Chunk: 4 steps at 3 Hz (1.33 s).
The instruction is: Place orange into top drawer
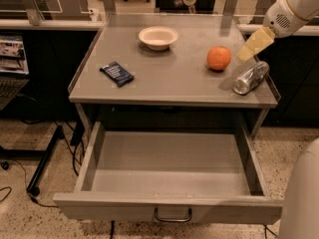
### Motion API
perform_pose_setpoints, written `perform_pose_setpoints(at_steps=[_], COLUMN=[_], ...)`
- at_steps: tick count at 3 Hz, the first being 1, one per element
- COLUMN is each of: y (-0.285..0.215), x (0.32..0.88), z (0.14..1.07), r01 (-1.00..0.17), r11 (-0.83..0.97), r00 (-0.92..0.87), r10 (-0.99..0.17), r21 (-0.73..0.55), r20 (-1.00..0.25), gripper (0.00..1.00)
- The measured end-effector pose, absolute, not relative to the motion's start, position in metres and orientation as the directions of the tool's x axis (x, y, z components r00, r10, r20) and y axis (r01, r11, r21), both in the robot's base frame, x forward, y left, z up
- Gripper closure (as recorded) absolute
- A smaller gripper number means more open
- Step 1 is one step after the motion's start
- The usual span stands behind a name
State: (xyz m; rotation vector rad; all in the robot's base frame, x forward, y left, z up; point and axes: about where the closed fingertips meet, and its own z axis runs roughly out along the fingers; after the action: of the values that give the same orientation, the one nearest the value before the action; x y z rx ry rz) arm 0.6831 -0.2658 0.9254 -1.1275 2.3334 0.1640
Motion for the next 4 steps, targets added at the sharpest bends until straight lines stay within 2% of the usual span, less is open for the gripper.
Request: perform_pose_setpoints(at_steps=[2,4], y=[-0.248,-0.240], x=[0.712,0.749], z=[0.910,0.888], r01=[-0.799,-0.779], r11=[0.597,0.620], r00=[-0.415,-0.405], r10=[-0.629,-0.612], r21=[-0.067,-0.093], r20=[-0.658,-0.679], gripper=[0.00,0.00])
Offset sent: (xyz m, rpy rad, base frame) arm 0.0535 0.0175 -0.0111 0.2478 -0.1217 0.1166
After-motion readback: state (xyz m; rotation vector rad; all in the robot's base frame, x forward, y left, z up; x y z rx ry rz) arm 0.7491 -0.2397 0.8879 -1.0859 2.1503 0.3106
